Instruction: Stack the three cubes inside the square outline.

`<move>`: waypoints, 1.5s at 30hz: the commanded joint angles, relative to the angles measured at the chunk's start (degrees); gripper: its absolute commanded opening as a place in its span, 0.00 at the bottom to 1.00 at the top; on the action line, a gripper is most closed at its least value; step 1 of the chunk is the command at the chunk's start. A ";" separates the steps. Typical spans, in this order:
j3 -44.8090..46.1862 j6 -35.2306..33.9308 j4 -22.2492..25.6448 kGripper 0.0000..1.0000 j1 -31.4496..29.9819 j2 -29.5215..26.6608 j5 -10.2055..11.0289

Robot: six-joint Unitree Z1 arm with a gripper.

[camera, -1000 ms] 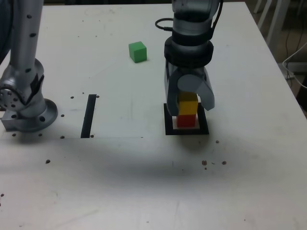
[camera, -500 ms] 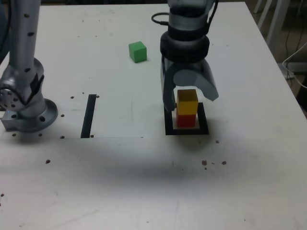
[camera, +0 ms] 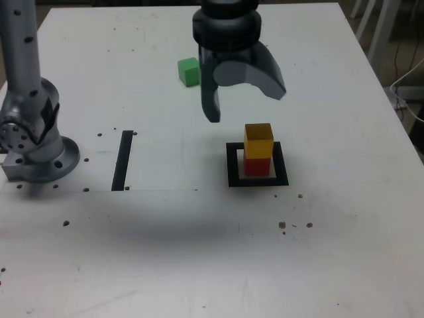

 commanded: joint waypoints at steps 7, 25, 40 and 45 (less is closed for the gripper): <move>2.24 4.05 0.38 0.99 6.56 -1.78 1.40; 3.79 11.03 0.72 0.99 25.32 -1.26 2.38; 1.41 18.66 -2.36 1.00 40.76 5.43 2.92; 0.34 20.07 -2.59 0.99 42.16 8.05 3.56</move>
